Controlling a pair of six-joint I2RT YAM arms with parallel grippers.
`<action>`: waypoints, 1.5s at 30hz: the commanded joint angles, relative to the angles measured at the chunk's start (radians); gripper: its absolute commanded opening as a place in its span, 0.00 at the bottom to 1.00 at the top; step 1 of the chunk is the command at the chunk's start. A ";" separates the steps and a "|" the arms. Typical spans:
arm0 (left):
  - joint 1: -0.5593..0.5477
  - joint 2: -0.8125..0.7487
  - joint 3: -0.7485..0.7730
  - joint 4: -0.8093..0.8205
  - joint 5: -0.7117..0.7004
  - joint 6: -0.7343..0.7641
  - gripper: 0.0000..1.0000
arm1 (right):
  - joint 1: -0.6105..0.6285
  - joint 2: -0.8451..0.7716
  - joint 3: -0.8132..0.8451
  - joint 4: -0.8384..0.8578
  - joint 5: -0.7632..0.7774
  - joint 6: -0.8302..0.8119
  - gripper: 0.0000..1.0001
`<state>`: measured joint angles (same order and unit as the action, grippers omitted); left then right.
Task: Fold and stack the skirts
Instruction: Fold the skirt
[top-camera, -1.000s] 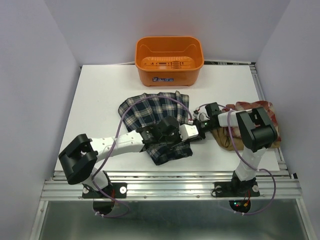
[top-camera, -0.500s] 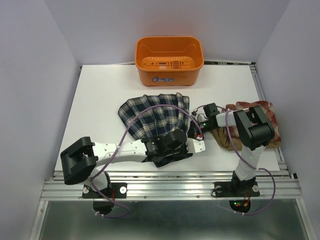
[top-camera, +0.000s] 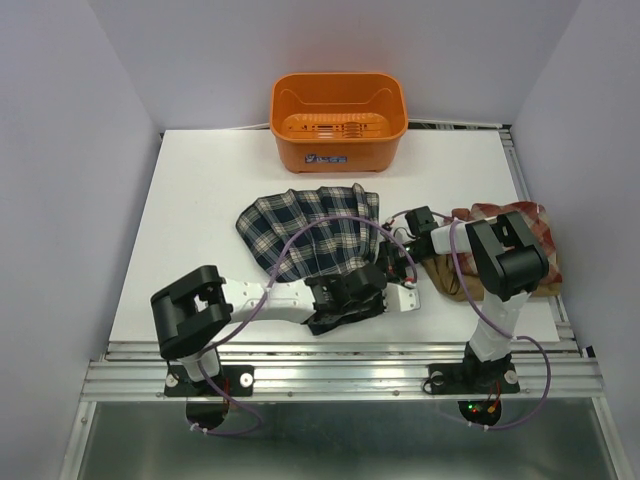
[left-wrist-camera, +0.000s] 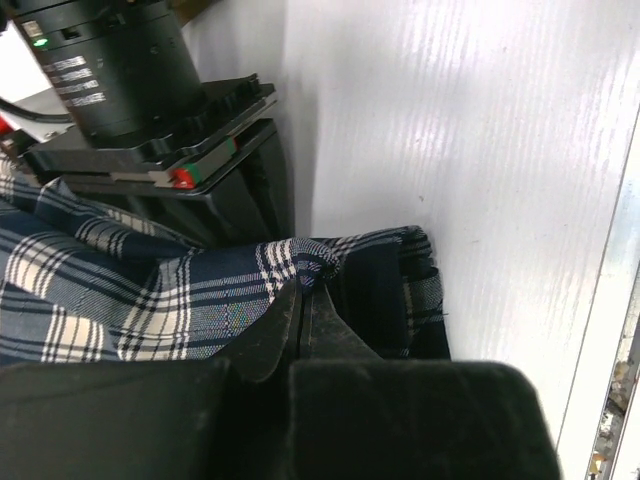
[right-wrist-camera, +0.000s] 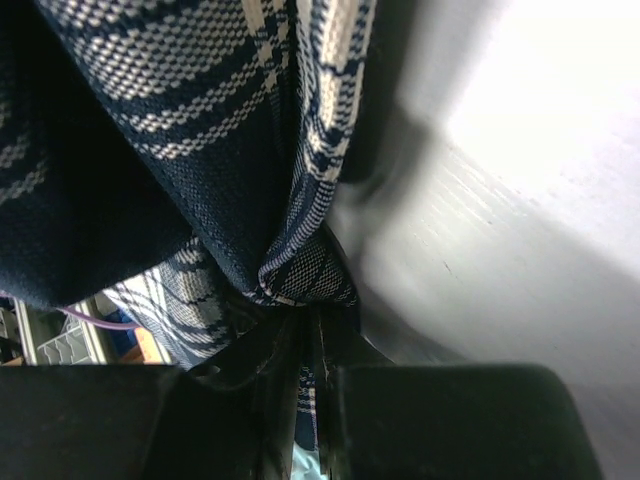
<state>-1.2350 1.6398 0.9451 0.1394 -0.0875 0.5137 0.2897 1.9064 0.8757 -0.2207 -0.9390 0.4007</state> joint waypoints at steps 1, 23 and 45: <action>-0.014 0.006 0.012 0.109 0.072 0.009 0.00 | 0.017 0.011 0.003 0.021 0.065 -0.011 0.14; 0.002 0.184 0.020 -0.057 0.290 -0.041 0.00 | 0.017 -0.078 0.101 -0.123 0.252 -0.101 0.15; 0.046 0.069 -0.019 -0.138 0.344 -0.020 0.00 | -0.037 -0.061 0.519 -0.052 0.143 -0.054 0.48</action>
<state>-1.1893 1.7409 0.9440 0.0925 0.2367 0.4782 0.2012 1.7947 1.3430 -0.3588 -0.7048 0.2874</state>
